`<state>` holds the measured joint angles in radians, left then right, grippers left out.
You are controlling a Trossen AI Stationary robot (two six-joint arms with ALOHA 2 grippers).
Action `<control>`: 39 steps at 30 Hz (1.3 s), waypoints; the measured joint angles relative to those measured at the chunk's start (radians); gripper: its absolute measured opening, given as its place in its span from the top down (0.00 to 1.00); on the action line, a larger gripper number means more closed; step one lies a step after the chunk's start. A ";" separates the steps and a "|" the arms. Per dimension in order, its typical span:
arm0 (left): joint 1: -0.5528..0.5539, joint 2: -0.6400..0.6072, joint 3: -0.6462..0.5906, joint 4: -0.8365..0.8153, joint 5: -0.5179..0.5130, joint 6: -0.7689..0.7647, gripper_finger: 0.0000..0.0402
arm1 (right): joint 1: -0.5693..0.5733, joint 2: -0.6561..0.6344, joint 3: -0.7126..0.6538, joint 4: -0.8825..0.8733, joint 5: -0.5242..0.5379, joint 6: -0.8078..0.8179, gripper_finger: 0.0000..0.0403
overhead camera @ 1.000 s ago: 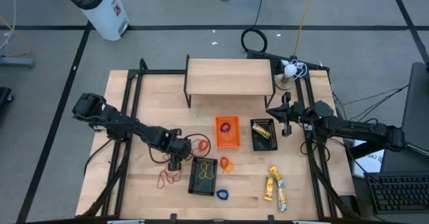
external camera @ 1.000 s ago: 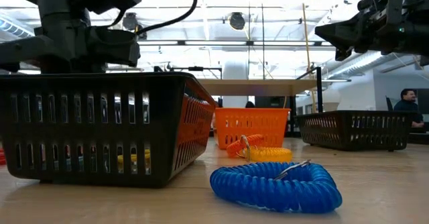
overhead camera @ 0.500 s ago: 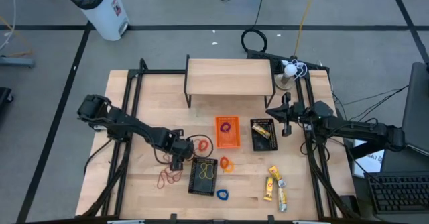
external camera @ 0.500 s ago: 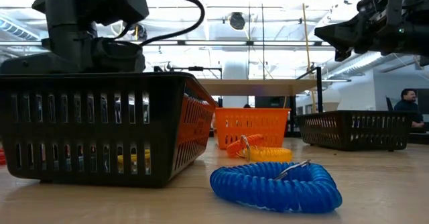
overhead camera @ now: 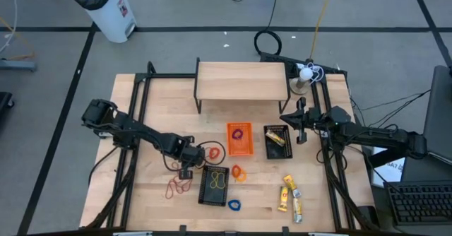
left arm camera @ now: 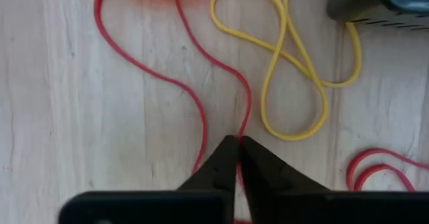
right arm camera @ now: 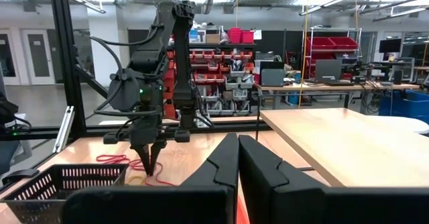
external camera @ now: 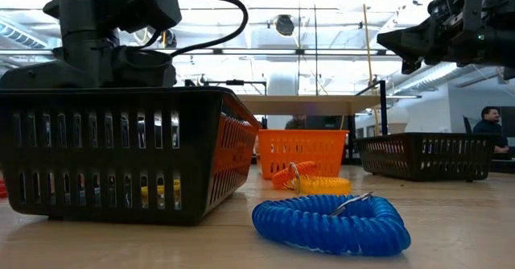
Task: Pick & Place Office Desk Supplies
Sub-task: Put the red rubber band into the bottom black bin
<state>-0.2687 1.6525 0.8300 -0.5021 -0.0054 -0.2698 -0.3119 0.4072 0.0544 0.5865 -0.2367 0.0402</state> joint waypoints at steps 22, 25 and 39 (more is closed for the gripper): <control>-0.075 -0.336 0.061 -0.196 -0.105 -0.026 1.00 | 0.000 0.000 0.000 -0.008 -0.001 0.000 0.99; -0.100 -0.360 0.061 -0.258 -0.105 -0.086 0.99 | 0.000 0.000 0.000 -0.008 -0.001 0.000 0.99; -0.183 -0.344 0.061 -0.472 -0.115 -0.310 1.00 | 0.000 0.000 0.000 -0.008 -0.001 0.000 0.99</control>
<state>-0.4515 1.3083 0.8909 -0.9737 -0.1202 -0.5794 -0.3120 0.4068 0.0544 0.5789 -0.2376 0.0402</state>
